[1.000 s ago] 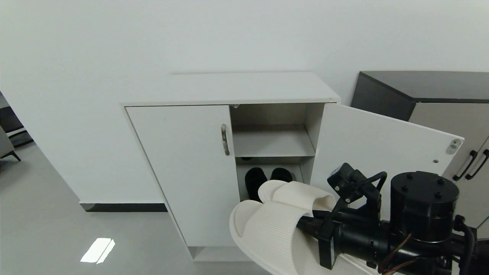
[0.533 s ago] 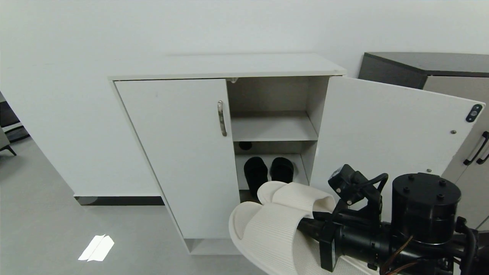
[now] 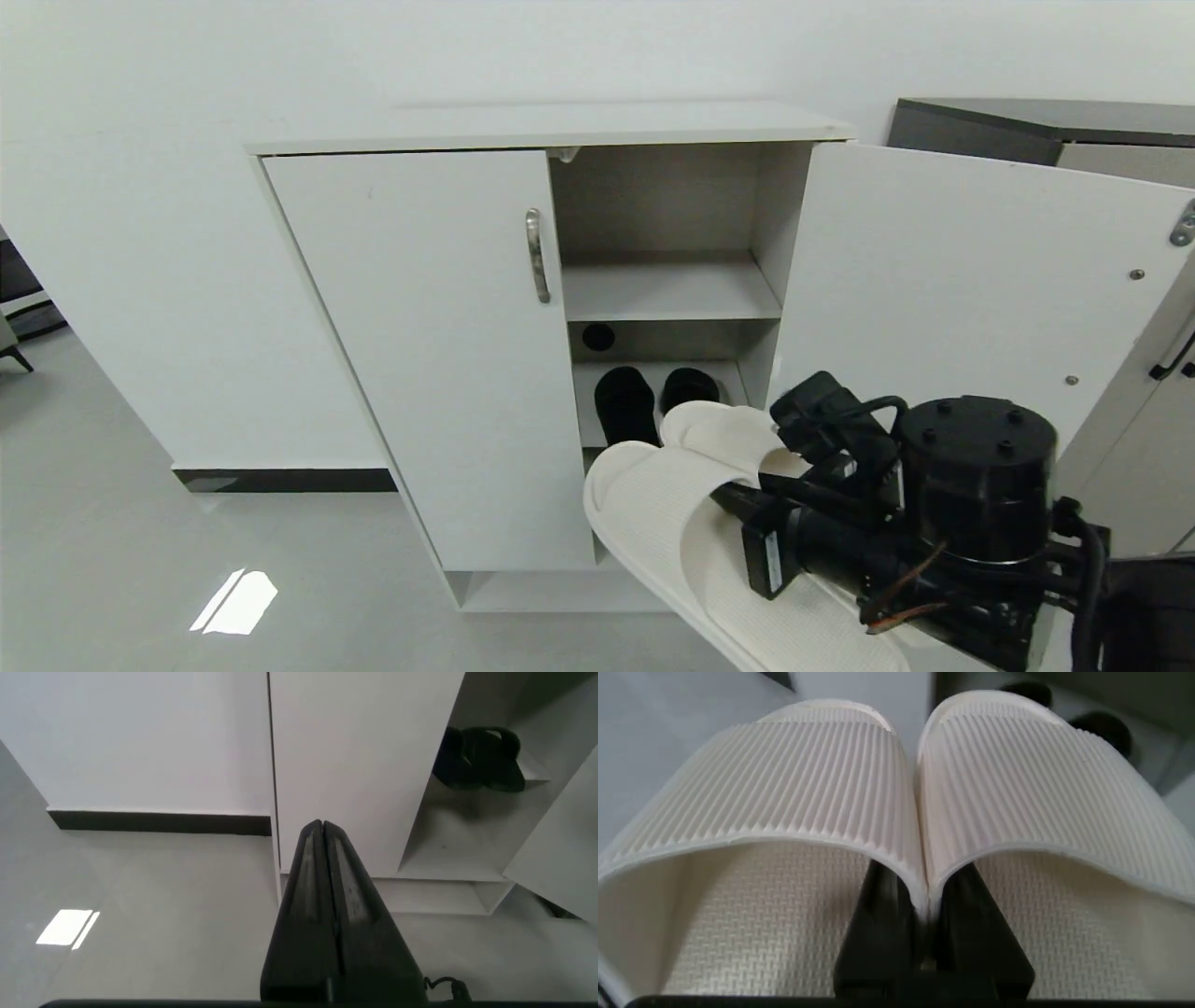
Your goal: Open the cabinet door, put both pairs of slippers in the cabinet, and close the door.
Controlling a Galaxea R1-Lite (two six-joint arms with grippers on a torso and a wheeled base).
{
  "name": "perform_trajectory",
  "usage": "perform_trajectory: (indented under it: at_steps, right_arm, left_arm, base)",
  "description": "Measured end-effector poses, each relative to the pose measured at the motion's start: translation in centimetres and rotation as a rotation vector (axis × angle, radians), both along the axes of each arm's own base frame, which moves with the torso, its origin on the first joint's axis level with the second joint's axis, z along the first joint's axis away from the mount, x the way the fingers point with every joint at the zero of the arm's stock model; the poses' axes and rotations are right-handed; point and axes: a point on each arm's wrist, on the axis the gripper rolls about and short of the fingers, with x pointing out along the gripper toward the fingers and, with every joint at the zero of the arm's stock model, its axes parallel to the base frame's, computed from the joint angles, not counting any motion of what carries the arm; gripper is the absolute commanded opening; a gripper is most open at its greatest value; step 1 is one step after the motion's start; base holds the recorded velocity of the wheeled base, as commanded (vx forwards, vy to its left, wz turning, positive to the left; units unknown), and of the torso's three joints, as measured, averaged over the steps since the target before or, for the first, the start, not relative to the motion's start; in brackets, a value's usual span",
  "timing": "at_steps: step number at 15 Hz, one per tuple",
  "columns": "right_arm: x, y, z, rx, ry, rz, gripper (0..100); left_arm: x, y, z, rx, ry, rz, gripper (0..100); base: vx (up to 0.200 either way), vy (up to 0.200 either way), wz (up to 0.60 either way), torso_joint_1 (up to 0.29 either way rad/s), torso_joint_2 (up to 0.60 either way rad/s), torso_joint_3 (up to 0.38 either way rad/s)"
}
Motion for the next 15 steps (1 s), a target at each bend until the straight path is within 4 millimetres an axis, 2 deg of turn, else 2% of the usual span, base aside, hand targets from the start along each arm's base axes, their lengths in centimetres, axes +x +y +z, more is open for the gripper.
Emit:
perform_trajectory:
  at_steps: [2,4,6,7,9,15]
  right_arm:
    - [0.7,2.2,1.7,-0.02,0.077,-0.115,0]
    - [1.4,4.6,5.1,-0.001,0.103,-0.259,0]
    - [2.1,6.6,7.8,0.022,0.059,-0.464,0]
    - [2.4,7.6,8.4,0.025,0.032,-0.55,0]
    - [3.1,9.0,8.7,0.066,0.0,-0.568,0]
    - [6.1,9.2,7.2,0.061,-0.102,-0.63,0]
  left_arm:
    - [0.0,0.0,0.0,0.0,0.0,0.0,0]
    - [0.0,0.0,0.0,0.0,0.0,0.001,0]
    - [0.0,0.0,0.0,0.0,0.0,0.0,0]
    - [0.0,0.0,0.0,0.0,0.0,0.0,0]
    - [0.0,0.0,0.0,0.0,0.0,0.0,0]
    - [0.0,0.0,0.0,0.0,0.0,0.0,0]
  base:
    - [0.0,0.0,0.0,0.0,0.0,0.0]
    - [0.0,0.0,0.0,0.0,0.0,0.0]
    - [0.0,0.0,0.0,0.0,0.0,0.0]
    - [0.0,0.0,0.0,0.0,0.0,0.0]
    - [0.0,0.0,0.0,0.0,0.0,0.0]
    - [0.0,0.0,0.0,0.0,0.0,0.0]
